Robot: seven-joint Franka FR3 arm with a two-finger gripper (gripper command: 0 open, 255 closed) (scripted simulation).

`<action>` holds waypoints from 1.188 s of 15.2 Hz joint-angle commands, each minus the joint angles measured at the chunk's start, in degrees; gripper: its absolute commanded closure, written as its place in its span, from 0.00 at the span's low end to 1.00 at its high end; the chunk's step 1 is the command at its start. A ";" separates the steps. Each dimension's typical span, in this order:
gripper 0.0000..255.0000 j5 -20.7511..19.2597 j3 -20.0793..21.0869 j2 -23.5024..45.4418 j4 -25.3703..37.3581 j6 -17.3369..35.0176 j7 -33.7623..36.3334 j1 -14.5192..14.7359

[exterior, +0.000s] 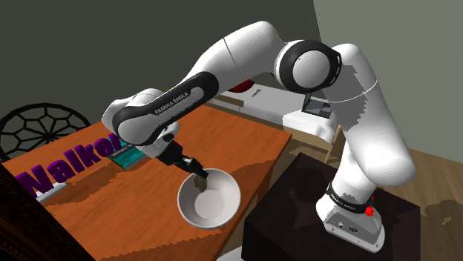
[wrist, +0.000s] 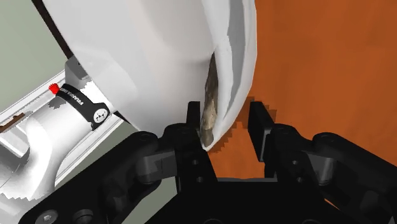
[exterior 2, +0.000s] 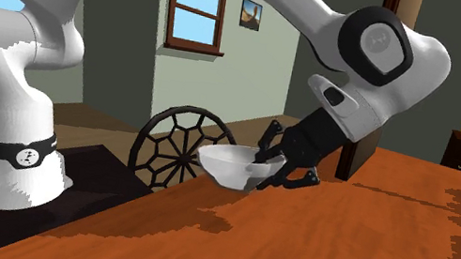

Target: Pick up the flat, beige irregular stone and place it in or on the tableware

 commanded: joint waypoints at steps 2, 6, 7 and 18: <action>1.00 0.20 0.11 -1.10 1.09 -2.01 -0.14 -0.02; 1.00 0.46 0.27 -2.25 2.42 -4.43 -0.33 -0.02; 1.00 0.52 0.31 -2.51 2.79 -5.05 -0.38 -0.01; 1.00 1.00 0.60 -4.58 8.11 -12.31 -0.88 0.28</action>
